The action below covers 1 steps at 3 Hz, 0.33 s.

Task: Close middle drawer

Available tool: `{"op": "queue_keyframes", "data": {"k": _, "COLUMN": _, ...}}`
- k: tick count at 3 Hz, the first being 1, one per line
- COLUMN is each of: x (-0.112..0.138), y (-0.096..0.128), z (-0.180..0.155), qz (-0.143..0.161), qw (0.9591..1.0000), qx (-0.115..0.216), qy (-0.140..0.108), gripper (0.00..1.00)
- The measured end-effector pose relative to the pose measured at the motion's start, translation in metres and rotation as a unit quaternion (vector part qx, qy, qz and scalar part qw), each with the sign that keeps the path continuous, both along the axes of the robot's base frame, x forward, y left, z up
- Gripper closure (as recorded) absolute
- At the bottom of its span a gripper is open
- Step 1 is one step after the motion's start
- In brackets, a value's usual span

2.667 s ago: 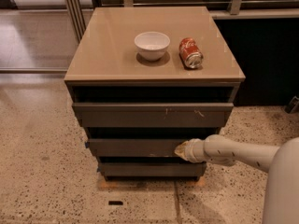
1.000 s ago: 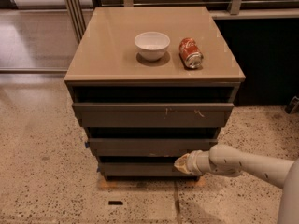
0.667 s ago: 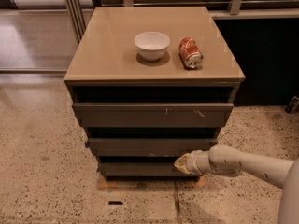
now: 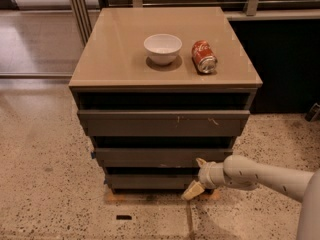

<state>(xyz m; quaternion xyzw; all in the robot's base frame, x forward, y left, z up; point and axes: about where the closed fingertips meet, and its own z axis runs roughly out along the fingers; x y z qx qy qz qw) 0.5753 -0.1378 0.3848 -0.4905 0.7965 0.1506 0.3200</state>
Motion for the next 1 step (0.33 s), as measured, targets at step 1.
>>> {"op": "queue_keyframes", "data": {"k": 1, "x": 0.0, "y": 0.0, "z": 0.0, "qz": 0.0, "qw": 1.0, "qx": 0.0, "qy": 0.0, "gripper": 0.0}}
